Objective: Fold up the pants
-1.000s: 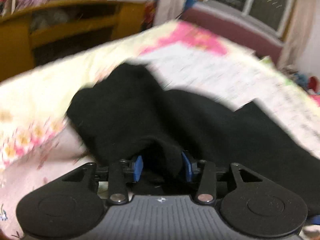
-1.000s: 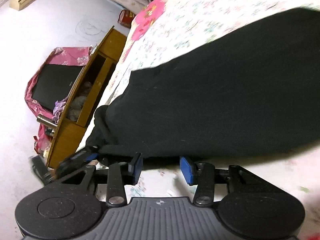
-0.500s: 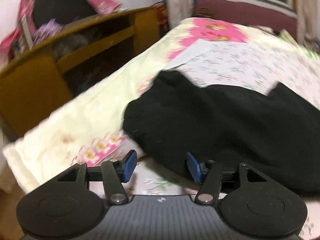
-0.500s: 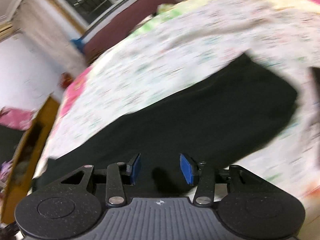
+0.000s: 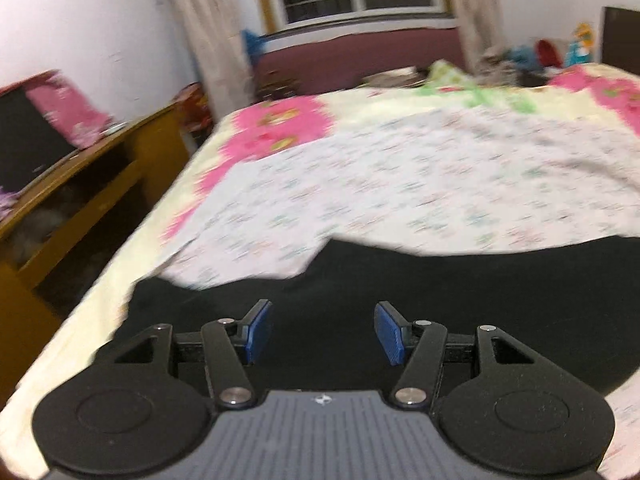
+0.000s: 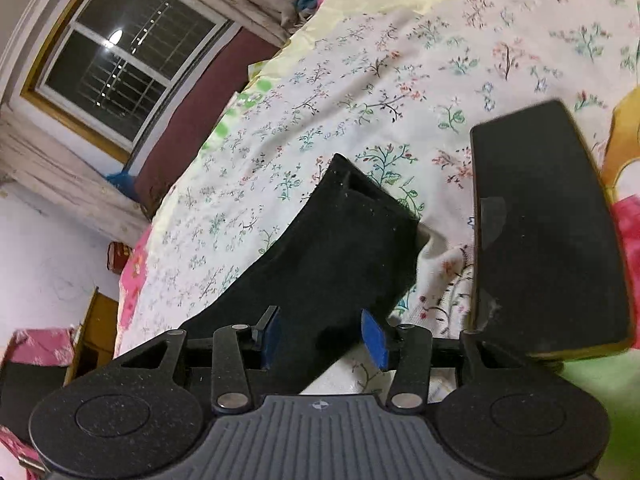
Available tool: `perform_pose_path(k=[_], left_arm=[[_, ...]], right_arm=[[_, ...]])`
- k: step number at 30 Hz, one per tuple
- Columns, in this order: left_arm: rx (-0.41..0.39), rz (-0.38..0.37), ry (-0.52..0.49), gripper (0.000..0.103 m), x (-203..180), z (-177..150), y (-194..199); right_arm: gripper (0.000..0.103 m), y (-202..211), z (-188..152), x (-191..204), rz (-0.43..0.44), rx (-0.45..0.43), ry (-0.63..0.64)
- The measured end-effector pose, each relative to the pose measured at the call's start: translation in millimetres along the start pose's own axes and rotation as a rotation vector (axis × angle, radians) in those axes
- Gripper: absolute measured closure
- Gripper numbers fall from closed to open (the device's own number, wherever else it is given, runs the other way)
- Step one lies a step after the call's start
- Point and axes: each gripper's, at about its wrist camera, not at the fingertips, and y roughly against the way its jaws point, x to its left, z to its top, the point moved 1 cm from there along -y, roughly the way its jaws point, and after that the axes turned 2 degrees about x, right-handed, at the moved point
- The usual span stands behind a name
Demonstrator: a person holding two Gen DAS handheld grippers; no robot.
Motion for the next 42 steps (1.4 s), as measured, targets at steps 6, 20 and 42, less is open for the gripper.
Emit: perform_pose_path(k=[6, 20, 42], left_arm=[[0.001, -0.139, -0.021, 0.035, -58.0, 15.4, -20.7], [0.042, -0.296, -0.221, 0.035, -149.4, 8.3, -31.3], [0.039, -0.312, -0.208, 0.034, -137.0, -6.9, -31.5]], right_arm=[[0.066, -19.8, -7.0, 9.2, 0.006, 0.012, -0.008], [0.069, -7.1, -14.7, 0.1, -0.033, -0.028, -0.062], [0.063, -33.1, -14.6, -2.4, 0.019, -0.075, -0.193]])
